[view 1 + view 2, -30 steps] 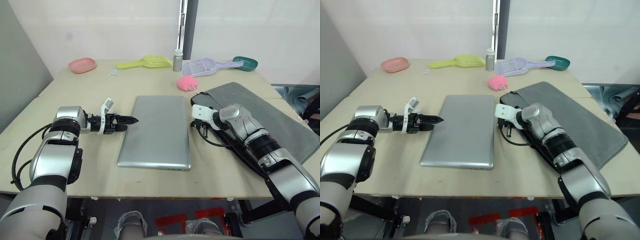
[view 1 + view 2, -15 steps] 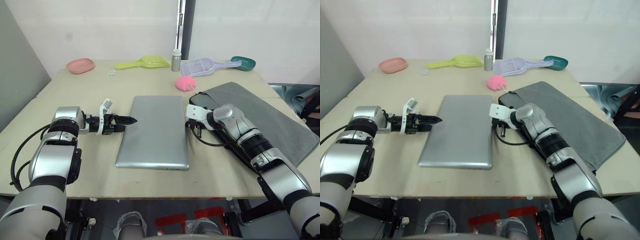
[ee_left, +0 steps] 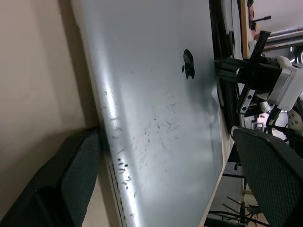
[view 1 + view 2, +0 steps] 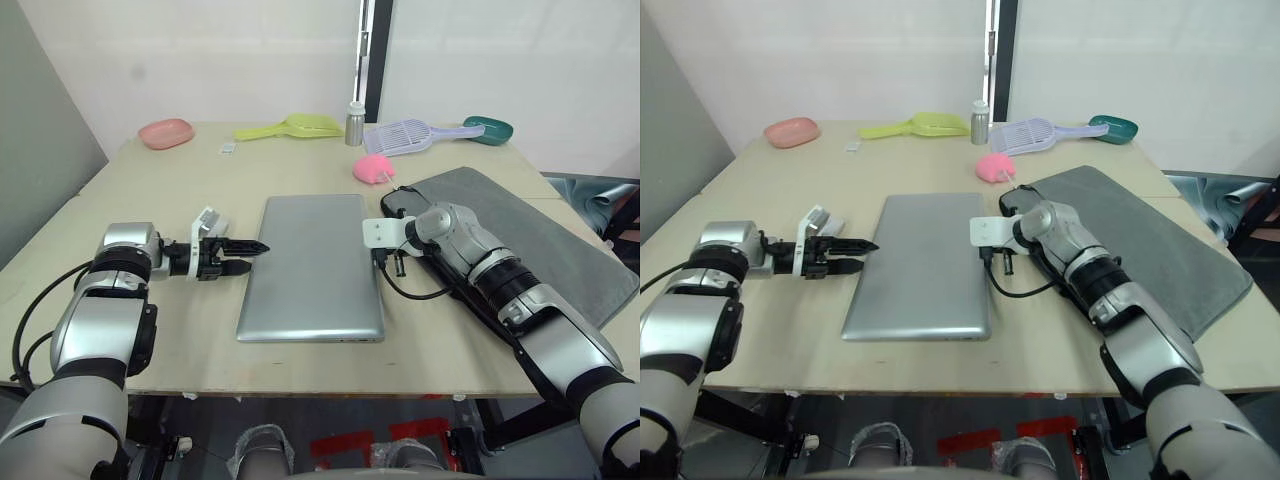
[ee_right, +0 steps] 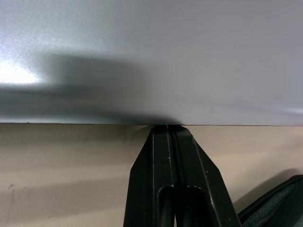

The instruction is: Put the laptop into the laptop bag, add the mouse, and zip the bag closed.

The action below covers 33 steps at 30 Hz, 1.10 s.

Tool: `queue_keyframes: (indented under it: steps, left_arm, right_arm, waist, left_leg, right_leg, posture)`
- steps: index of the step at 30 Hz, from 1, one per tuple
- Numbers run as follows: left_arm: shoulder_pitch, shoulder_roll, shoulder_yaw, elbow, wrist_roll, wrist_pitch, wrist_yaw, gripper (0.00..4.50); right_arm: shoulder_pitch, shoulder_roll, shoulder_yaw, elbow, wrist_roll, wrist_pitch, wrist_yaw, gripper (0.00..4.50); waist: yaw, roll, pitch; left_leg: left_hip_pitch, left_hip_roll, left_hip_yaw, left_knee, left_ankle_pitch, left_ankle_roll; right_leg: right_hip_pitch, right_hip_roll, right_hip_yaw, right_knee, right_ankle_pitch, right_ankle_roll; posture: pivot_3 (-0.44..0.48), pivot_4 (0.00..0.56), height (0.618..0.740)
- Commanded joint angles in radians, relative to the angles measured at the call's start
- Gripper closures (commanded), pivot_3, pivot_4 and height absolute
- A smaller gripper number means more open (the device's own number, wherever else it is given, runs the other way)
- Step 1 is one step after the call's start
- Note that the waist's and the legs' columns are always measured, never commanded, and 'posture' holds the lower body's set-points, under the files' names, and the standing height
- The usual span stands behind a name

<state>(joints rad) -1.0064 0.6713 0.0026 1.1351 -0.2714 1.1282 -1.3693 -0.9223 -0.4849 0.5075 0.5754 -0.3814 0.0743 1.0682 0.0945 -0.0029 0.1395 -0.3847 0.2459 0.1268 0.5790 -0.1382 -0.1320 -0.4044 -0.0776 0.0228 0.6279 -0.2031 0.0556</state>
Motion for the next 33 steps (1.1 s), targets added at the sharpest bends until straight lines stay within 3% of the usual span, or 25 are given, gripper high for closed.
queue_keyframes:
  steps: [1, 9, 23, 33]
  left_arm:
    - [-0.009, 0.027, 0.034, 0.026, -0.007, -0.017, -0.014, 0.00]
    - [0.064, 0.005, 0.015, 0.034, 0.024, -0.071, -0.027, 0.00]
    - [0.041, -0.054, 0.013, 0.043, 0.037, -0.074, -0.006, 0.00]
    - [0.023, -0.069, 0.019, 0.017, 0.023, -0.025, 0.008, 0.00]
  right_arm:
    - [0.003, -0.042, -0.007, 0.009, -0.017, 0.036, 0.035, 4.43]
    - [-0.001, -0.112, -0.006, -0.024, -0.026, 0.043, 0.084, 4.43]
    - [0.030, 0.031, -0.017, -0.119, 0.043, 0.150, 0.093, 4.43]
    - [-0.025, 0.116, -0.021, -0.043, 0.044, 0.135, 0.047, 4.43]
  waist:
    - [0.003, 0.000, 0.000]
    - [0.012, 0.000, 0.000]
    - [0.000, 0.001, 0.000]
    - [-0.014, 0.002, -0.001]
  left_leg:
    - [0.000, 0.000, 0.000, -0.001, 0.000, 0.000]
    - [-0.005, -0.002, 0.000, -0.006, 0.000, 0.000]
    - [0.000, -0.002, 0.003, -0.012, 0.000, 0.000]
    - [0.002, -0.002, 0.004, -0.015, 0.000, -0.001]
  right_leg:
    - [0.000, 0.000, 0.000, -0.001, 0.000, 0.000]
    - [0.000, -0.002, -0.003, -0.012, 0.000, 0.000]
    - [0.001, -0.002, -0.001, -0.013, 0.000, 0.000]
    - [0.001, -0.001, 0.000, -0.013, 0.000, 0.000]
  posture:
    - [0.000, 0.150, 0.740]
    - [0.000, 0.150, 0.740]
    - [0.000, 0.150, 0.740]
    - [0.000, 0.150, 0.740]
